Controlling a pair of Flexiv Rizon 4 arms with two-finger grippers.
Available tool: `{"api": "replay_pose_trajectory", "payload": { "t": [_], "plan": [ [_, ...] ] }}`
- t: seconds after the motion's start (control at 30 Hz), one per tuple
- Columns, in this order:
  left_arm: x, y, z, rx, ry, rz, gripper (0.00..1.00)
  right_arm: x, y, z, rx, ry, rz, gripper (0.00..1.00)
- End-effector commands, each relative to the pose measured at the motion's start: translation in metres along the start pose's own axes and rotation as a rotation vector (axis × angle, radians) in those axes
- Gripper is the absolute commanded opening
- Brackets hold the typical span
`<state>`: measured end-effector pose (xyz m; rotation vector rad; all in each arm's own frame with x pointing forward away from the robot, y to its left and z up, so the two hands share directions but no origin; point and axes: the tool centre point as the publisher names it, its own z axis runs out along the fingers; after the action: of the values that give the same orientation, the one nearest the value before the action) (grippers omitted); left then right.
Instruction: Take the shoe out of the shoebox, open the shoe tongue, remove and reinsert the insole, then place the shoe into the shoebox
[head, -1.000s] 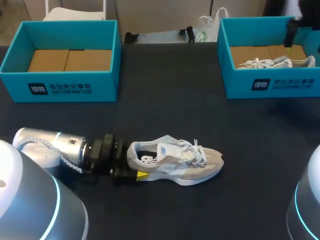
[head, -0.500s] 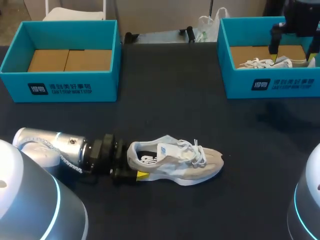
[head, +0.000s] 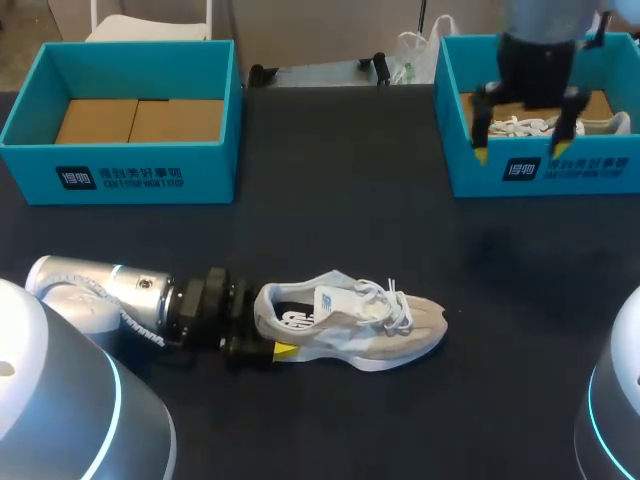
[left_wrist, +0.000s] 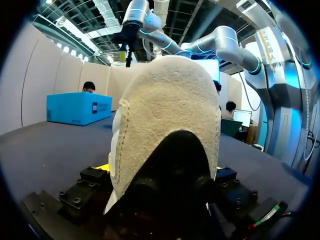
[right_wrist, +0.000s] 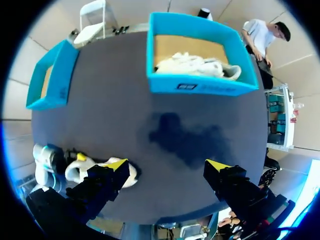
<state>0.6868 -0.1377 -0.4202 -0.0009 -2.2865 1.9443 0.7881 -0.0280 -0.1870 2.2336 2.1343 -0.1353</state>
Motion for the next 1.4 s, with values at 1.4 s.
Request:
{"api": "replay_pose_trajectory", "payload": {
  "t": [1.4],
  "plan": [
    [0.002, 0.0, 0.0, -0.001, -0.003, 0.0, 0.0, 0.13, -0.065, 0.03, -0.066, 0.002, 0.062, 1.0]
  ]
}}
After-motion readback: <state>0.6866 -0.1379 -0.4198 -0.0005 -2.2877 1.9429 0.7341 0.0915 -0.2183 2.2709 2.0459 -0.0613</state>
